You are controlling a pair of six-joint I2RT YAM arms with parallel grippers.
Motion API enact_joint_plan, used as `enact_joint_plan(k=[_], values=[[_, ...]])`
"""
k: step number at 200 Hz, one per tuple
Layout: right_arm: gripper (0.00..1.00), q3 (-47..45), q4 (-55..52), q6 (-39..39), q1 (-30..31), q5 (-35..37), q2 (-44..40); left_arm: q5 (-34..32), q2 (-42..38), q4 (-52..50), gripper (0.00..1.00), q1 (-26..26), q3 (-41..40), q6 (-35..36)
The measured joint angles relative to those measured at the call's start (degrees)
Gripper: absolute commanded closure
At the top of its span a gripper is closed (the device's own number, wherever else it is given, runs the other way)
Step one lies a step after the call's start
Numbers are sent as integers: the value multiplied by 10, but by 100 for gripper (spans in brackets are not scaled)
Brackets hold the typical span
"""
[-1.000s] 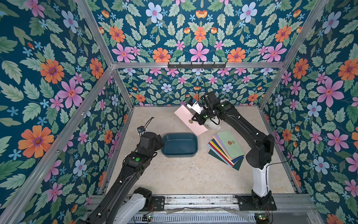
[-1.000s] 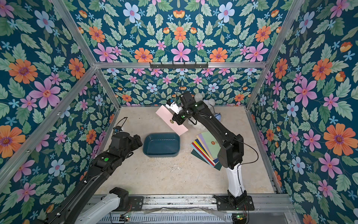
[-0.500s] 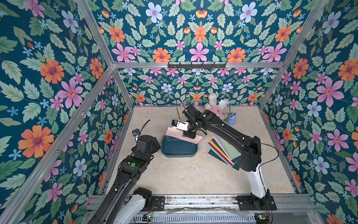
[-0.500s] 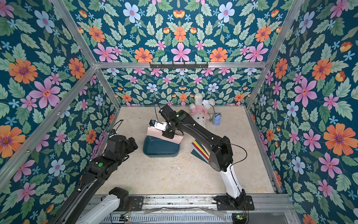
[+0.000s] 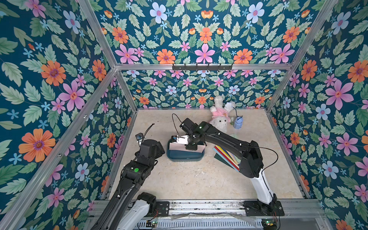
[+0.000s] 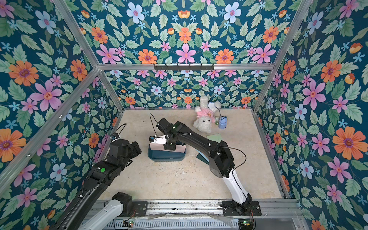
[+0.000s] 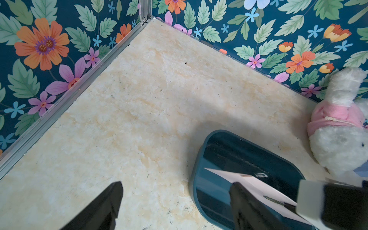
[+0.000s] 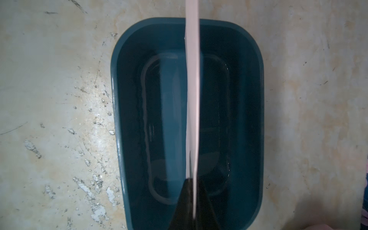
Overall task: Put the sealed envelopes into the storage box
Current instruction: Place the envelope in the storage box.
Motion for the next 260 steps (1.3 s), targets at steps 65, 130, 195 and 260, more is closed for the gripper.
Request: enact_joint_plan(k=[65, 130, 195, 260], values=[[93, -25, 28, -20, 13, 28, 6, 8, 4, 2, 10, 0, -4, 0], [76, -45, 52, -25, 18, 54, 6, 16, 2, 2, 10, 0, -7, 0], [66, -48, 78, -32, 18, 85, 6, 20, 3, 2, 10, 0, -7, 0], [41, -32, 127, -23, -4, 132, 16, 28, 6, 3, 10, 0, -9, 0]])
